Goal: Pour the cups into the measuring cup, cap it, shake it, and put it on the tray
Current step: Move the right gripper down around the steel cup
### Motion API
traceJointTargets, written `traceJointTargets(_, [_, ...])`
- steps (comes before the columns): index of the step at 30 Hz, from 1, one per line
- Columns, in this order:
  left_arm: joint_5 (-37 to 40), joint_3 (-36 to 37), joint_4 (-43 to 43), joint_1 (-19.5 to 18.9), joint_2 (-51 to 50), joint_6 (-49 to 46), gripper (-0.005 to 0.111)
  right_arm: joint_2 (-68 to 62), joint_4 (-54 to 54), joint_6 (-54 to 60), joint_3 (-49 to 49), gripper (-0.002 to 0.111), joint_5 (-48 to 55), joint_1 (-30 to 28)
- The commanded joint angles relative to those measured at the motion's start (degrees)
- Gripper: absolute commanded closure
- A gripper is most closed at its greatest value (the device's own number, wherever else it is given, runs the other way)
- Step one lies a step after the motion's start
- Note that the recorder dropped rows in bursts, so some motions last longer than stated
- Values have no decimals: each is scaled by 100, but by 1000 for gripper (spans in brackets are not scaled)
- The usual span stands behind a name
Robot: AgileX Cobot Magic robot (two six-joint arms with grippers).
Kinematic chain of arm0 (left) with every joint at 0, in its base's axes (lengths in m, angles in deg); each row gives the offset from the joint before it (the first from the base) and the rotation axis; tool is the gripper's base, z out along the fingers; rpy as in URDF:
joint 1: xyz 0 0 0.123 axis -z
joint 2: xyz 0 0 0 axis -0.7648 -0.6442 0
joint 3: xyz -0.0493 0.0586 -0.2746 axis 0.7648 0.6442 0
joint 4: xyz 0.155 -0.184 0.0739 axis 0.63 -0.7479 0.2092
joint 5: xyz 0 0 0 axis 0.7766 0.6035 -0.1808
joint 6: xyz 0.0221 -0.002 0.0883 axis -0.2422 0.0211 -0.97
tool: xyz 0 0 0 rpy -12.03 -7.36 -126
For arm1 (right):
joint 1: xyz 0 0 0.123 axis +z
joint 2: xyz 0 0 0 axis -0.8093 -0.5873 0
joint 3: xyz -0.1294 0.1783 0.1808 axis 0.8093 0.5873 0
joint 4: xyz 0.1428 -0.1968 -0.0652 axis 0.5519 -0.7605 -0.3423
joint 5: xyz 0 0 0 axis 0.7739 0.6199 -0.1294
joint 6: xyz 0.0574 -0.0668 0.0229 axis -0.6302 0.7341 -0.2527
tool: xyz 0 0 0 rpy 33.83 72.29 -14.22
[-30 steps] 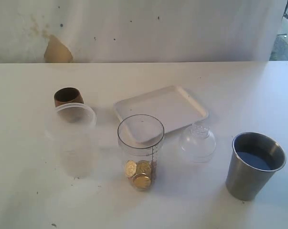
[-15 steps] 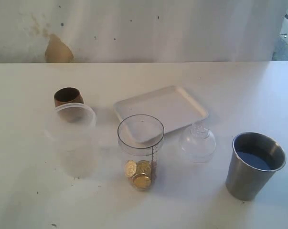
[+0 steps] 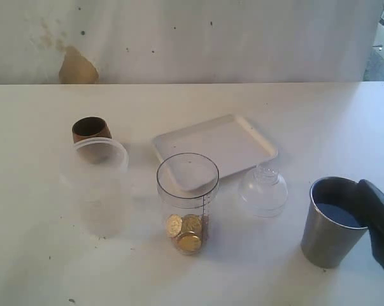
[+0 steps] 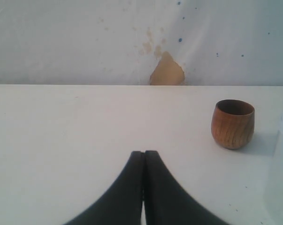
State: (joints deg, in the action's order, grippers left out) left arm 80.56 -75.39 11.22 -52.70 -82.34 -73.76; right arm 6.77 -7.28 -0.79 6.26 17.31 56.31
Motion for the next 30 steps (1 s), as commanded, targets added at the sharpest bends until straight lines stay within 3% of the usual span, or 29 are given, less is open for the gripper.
traceJointTargets(1, [-29, 27, -13, 5, 14, 0, 107, -773, -27, 120, 32, 13, -581, 1])
traceJointTargets(9, [-29, 27, -13, 5, 14, 0, 107, -1476, -27, 381, 32, 13, -1145, 1])
traceJointTargets(11, [-29, 27, -13, 5, 14, 0, 107, -1476, -110, 1103, 32, 12, -1315, 1])
traceJointTargets(15, [-29, 27, -13, 5, 14, 0, 107, -1476, -8, 1086, 32, 3, -1330, 1])
traceJointTargets(23, [-29, 27, -13, 5, 14, 0, 107, -1476, -45, 888, 32, 3, -977, 1])
traceJointTargets(30, [-29, 27, -13, 5, 14, 0, 107, -2317, -360, 562, 32, 3, -1741, 1])
